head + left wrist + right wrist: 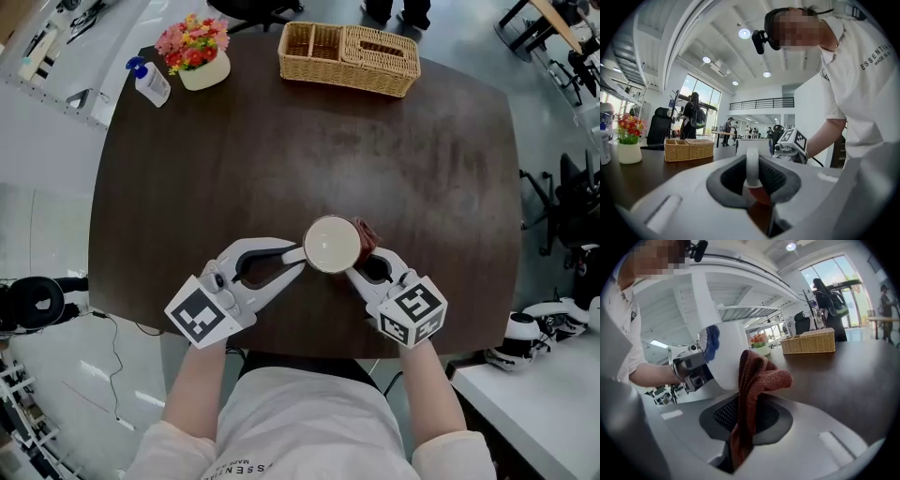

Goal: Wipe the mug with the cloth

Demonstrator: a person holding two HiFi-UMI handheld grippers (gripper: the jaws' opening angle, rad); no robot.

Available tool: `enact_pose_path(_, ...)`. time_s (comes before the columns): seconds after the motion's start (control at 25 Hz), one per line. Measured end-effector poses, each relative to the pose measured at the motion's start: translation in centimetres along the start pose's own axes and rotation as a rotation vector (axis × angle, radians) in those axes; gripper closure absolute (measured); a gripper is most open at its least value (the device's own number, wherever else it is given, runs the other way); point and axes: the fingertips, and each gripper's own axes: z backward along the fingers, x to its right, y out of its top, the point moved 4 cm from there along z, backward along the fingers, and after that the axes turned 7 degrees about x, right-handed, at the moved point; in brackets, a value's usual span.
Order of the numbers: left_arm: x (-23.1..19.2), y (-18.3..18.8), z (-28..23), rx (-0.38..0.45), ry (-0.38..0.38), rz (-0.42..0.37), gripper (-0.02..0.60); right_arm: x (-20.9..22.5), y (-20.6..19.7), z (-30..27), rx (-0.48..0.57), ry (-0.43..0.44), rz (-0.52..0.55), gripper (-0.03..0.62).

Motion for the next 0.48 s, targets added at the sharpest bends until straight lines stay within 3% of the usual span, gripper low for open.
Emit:
enact_pose_path(0.28,-0.5,0.7,-0.9,0.077,0.004,0.034,0.512,-1.0,0.6,-1.5,0.067,0.020,-0.113,0.511)
enact_pose_path(0.48,-0.7,0.8,-0.7,0.110,0.002,0.035,0.514,-1.9,0.8,-2.2,0.089,0.067,-0.135,0.511)
